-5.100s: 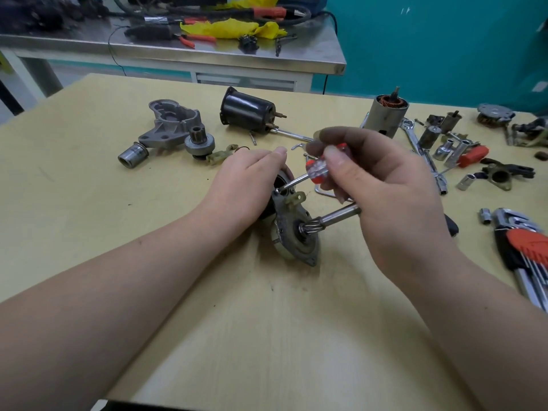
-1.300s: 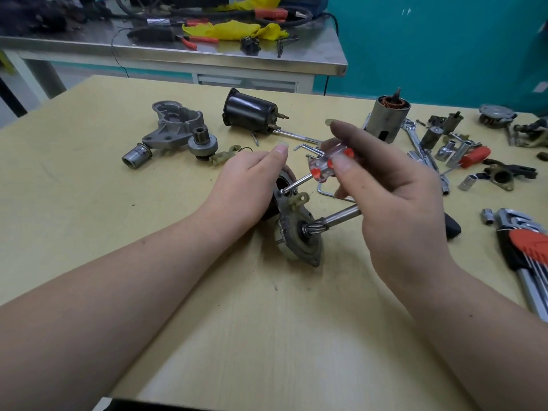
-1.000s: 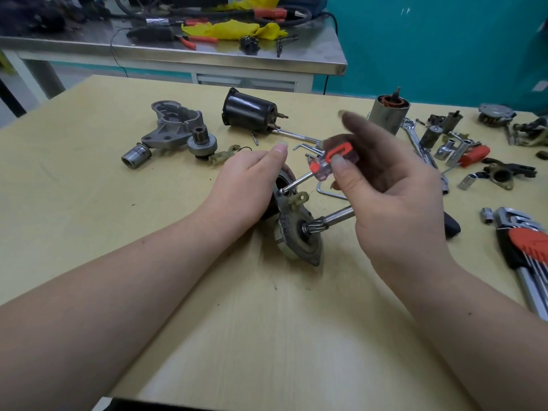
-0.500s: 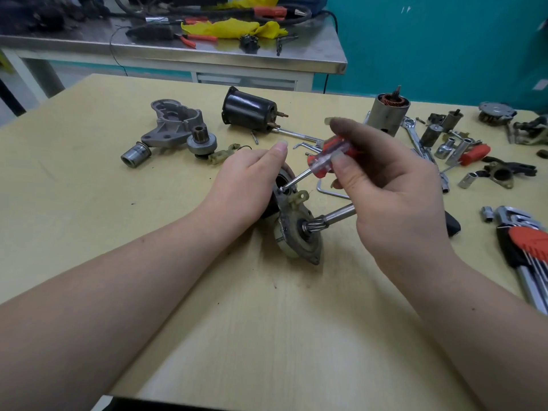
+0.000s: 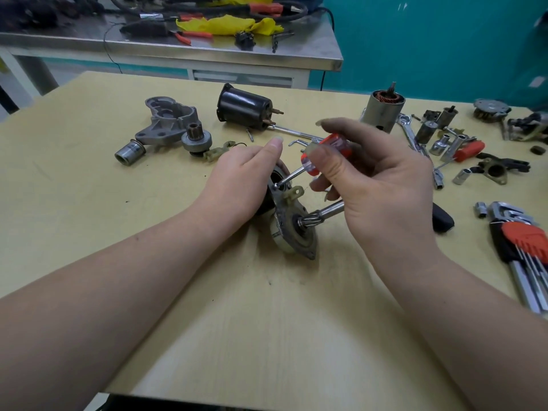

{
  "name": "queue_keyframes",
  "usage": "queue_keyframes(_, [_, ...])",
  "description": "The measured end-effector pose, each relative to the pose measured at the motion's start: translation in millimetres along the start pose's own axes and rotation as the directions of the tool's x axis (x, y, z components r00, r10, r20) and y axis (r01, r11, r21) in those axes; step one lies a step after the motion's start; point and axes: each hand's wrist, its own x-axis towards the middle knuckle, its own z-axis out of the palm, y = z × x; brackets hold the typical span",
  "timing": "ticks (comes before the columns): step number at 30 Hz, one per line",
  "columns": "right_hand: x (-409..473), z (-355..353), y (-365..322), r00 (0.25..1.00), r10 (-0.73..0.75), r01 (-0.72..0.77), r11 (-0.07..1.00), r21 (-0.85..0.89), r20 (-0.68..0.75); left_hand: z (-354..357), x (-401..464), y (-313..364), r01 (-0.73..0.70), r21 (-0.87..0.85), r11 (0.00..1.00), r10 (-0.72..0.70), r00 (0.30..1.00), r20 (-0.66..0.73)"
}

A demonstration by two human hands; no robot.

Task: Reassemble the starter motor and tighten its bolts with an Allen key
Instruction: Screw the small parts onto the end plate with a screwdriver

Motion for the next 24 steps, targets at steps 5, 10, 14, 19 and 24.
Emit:
queue_keyframes(5, [0.4, -4.0, 5.2, 0.999, 0.011, -0.008, 0.999, -0.051, 0.051, -0.5, -0.6, 1.6, 0.014, 0.012, 1.000, -0.014, 1.000, -0.008])
queue_keyframes(10, [2.5, 1.2, 4.3, 0.999, -0.021, 0.020, 0.997, -0.068, -0.025, -1.0, -2.4, 2.2, -0.005, -0.021, 1.000, 0.005, 1.000, 0.000])
queue_keyframes(14, [0.6, -0.8, 4.8, 1.000, -0.030, 0.029, 0.997, -0.077, -0.009, -1.4, -2.8, 3.3, 0.009, -0.016, 1.000, -0.009, 1.000, -0.006])
queue_keyframes(19, [0.4, -2.2, 5.1, 0.999, -0.038, 0.038, 0.999, -0.013, 0.012, -1.5, -2.8, 2.9, 0.007, -0.021, 1.000, -0.007, 1.000, 0.005])
queue_keyframes(24, [0.8, 0.8, 5.4, 0.998, -0.022, 0.020, 0.999, -0.035, -0.056, -0.4, -1.4, 1.2, -0.019, -0.020, 1.000, 0.019, 1.000, 0.002])
